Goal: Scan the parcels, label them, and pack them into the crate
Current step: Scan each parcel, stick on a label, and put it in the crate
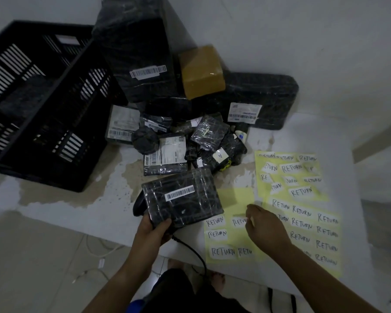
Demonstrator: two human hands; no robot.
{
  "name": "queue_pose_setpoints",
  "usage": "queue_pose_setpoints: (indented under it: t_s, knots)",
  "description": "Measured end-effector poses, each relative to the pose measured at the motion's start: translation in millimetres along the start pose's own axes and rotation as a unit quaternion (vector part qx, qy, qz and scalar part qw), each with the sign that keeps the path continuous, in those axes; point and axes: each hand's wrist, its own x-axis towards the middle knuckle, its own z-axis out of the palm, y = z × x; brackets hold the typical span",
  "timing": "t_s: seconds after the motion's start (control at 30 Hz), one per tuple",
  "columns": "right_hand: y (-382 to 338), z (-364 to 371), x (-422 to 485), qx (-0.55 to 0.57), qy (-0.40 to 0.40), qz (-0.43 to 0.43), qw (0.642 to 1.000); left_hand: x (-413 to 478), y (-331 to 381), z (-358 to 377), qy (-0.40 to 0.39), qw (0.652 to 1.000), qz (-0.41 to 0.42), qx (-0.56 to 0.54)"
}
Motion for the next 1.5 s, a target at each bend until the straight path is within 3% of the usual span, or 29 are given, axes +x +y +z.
queue_pose_setpoints:
  t_s: [0.13,0.2,0.37,0.5,0.67,0.83,1.2,1.5]
  knots:
    - [2,-5,-3,0.017,-0.024,0.001,1.000,0,5,9,-0.007,1.000,0.003,-0.004]
    - [4,-9,-6,0.092,-0.019,0.036,0.995,-2,10,13,-0.008,1.000,0.009,-0.005]
    - [-14,-55,-18,0.279,0.149,0.122,0.941,-7,21,23,-0.006,1.000,0.018,-0.003]
    - [-54,-100,-24,0.319,0.151,0.053,0.934,-16,33,37,-0.025,1.000,0.001,-0.007]
    - [-92,-127,-28,0.252,0.106,-0.060,0.960,-28,46,49,-0.060,0.998,-0.005,-0.002]
    - [-95,-129,-17,0.128,0.114,-0.120,0.978,-31,62,58,-0.072,0.997,0.028,-0.011]
    - [-108,-124,-17,0.056,0.128,-0.138,0.981,-44,61,60,-0.051,0.997,0.065,0.007]
    - [-113,-121,-22,0.014,0.164,-0.103,0.981,-50,59,67,-0.018,0.993,0.120,0.009]
